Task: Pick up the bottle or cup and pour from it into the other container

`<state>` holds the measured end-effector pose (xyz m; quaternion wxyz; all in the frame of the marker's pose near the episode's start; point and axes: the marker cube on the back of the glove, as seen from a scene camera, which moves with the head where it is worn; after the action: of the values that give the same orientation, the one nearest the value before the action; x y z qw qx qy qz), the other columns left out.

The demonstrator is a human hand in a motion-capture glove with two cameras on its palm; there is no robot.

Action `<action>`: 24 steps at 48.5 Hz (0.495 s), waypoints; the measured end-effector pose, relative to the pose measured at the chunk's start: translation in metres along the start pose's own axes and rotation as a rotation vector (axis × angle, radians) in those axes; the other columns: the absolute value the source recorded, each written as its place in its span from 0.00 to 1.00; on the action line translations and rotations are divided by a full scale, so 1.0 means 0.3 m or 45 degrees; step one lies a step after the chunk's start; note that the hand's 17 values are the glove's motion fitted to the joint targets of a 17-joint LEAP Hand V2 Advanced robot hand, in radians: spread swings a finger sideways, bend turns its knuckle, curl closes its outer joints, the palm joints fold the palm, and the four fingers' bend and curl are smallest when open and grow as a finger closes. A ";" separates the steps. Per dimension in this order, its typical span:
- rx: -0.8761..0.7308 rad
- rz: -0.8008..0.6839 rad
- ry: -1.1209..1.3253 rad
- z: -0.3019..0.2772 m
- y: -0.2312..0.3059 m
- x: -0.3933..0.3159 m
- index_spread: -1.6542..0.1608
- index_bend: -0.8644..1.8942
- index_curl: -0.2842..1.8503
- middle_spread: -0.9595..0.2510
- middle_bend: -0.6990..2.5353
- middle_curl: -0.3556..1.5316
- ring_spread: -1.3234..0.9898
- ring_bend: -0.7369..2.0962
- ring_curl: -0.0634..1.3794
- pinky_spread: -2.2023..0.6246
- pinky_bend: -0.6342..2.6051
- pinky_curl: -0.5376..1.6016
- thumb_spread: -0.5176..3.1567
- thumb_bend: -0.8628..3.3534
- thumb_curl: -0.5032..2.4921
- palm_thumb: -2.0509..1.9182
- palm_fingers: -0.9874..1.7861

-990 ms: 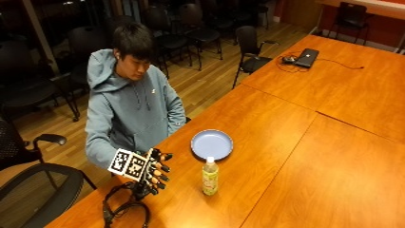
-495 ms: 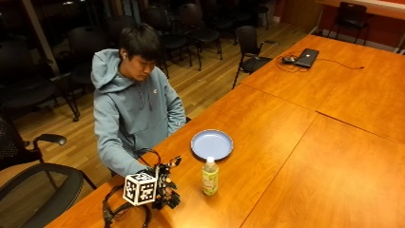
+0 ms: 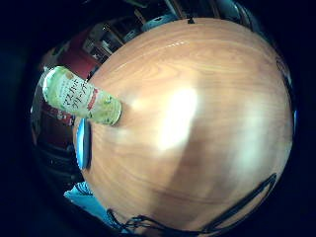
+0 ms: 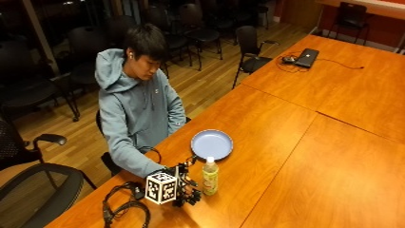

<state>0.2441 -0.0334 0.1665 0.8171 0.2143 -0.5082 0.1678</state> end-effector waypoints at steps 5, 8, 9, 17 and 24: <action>-0.016 0.004 -0.061 0.078 -0.023 -0.013 0.73 0.34 0.19 0.90 0.30 0.37 0.64 0.43 0.26 0.88 0.44 0.39 0.38 0.20 0.30 0.65 0.35; -0.030 -0.006 -0.087 0.126 -0.038 -0.025 0.72 0.35 0.19 0.90 0.30 0.37 0.64 0.44 0.26 0.88 0.44 0.39 0.38 0.20 0.30 0.65 0.35; -0.035 -0.006 -0.100 0.139 -0.042 -0.029 0.73 0.35 0.19 0.90 0.30 0.37 0.64 0.44 0.26 0.88 0.44 0.39 0.38 0.20 0.29 0.65 0.35; -0.028 0.043 -0.243 0.229 -0.075 -0.049 0.73 0.35 0.18 0.90 0.30 0.37 0.64 0.45 0.26 0.88 0.45 0.39 0.38 0.20 0.29 0.65 0.35; 0.058 0.049 -0.304 0.276 -0.101 -0.072 0.73 0.35 0.18 0.90 0.28 0.36 0.65 0.48 0.27 0.88 0.48 0.40 0.38 0.20 0.30 0.66 0.39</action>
<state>0.1868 -0.1036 0.1739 0.7423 0.2415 -0.6020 0.1681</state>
